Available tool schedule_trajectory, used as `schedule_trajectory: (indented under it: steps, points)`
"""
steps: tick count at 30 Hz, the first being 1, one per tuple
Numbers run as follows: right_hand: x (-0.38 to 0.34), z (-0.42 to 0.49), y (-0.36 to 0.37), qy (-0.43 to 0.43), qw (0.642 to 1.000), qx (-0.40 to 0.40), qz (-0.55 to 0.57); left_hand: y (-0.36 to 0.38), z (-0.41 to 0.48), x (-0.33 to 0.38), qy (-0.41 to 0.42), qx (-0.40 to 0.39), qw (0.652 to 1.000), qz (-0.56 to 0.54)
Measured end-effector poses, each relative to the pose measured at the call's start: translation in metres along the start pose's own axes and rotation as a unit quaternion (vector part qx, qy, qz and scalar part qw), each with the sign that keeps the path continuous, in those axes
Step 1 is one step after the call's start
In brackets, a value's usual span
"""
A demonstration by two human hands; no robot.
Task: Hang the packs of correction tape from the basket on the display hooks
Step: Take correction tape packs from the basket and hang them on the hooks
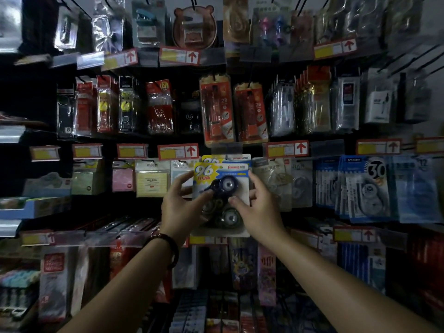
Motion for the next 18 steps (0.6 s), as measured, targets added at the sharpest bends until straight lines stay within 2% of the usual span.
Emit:
schedule_trajectory:
  steps: [6, 12, 18]
  points:
    - [-0.002, 0.013, -0.003, -0.021, 0.998, 0.045, -0.026, 0.000, 0.012, 0.002, 0.002, -0.052, 0.998, 0.037]
    - [0.002, 0.025, -0.004, -0.037, 0.995, 0.073, -0.057, 0.008, 0.027, -0.001, 0.039, -0.035, 0.995, 0.088]
    - [-0.005, 0.027, -0.011, -0.032, 0.993, 0.058, -0.095, 0.010, 0.032, -0.004, 0.055, -0.034, 0.990, 0.123]
Point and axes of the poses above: each hand's wrist, its own z-axis towards the middle knuckle, its own y-axis out of the palm, x = y × z, the point moved 1 cm from there along z, towards the middle knuckle, and after that the axes turned 9 degrees about -x, right-handed, at the moved point
